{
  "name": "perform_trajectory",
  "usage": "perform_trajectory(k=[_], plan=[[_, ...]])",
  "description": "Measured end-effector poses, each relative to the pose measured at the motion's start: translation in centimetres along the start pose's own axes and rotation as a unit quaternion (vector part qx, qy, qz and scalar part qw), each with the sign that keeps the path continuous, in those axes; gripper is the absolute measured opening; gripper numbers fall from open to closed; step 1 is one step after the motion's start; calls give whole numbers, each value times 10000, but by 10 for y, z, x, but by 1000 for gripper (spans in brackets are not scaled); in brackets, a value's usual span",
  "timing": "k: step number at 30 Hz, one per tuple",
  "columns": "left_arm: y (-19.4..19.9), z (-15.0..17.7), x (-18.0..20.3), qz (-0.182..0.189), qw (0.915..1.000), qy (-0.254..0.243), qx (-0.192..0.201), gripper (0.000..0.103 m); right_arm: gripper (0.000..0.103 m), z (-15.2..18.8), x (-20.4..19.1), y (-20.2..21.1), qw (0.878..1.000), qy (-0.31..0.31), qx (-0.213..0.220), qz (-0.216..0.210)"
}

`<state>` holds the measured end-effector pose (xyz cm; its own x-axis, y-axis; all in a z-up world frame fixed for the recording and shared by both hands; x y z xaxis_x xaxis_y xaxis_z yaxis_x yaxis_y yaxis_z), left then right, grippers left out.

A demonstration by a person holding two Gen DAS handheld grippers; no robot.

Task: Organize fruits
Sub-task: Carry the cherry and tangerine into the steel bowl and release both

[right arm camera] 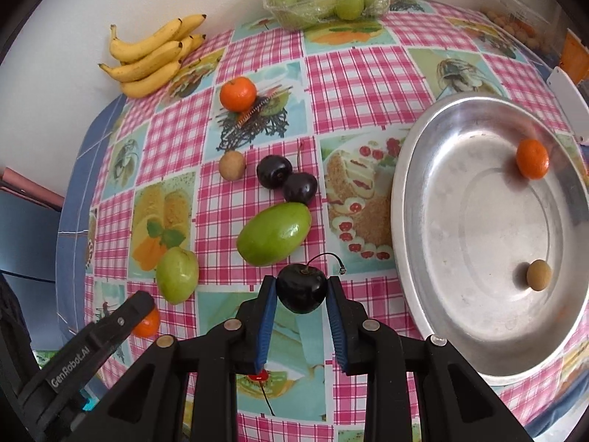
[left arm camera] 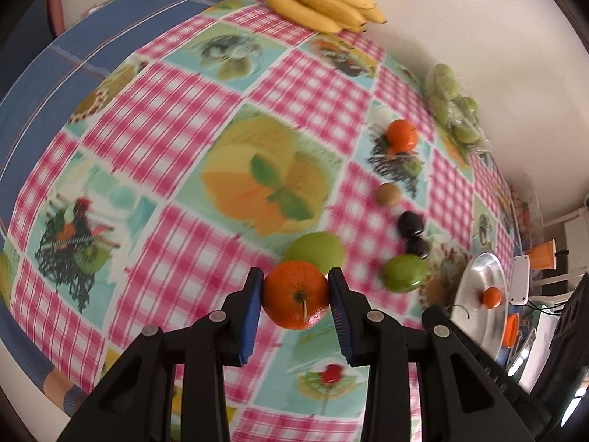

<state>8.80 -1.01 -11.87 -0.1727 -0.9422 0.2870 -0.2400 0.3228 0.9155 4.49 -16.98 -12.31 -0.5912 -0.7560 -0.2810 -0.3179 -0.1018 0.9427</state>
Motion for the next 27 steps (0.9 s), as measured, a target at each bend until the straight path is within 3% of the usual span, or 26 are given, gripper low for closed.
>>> perform_trajectory(k=[5, 13, 16, 27], plan=[[3, -20, 34, -6, 9994, -330, 76, 37, 29, -11, 6, 15, 9998, -4, 180, 3], [-9, -34, 90, 67, 9969, -779, 24, 37, 29, -33, 51, 31, 9977, -403, 459, 306], [-12, -34, 111, 156, 9954, -946, -19, 37, 29, -38, 66, 35, 9959, -489, 561, 521], [-30, -19, 196, 506, 9820, -1806, -230, 37, 29, -54, 131, 39, 9885, -1220, 569, 690]])
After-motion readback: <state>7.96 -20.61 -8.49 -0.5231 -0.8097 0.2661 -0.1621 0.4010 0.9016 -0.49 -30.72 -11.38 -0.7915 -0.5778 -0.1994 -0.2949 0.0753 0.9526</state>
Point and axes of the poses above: each gripper's, at about its wrist camera, not at the fingertips, and y roughly against the way its jaws point, x to its right, z to its underside, the point moved 10 cm from there along -y, roughly the way its jaws point, and after that the axes turned 10 degrees about -y, right-handed, at the moved point
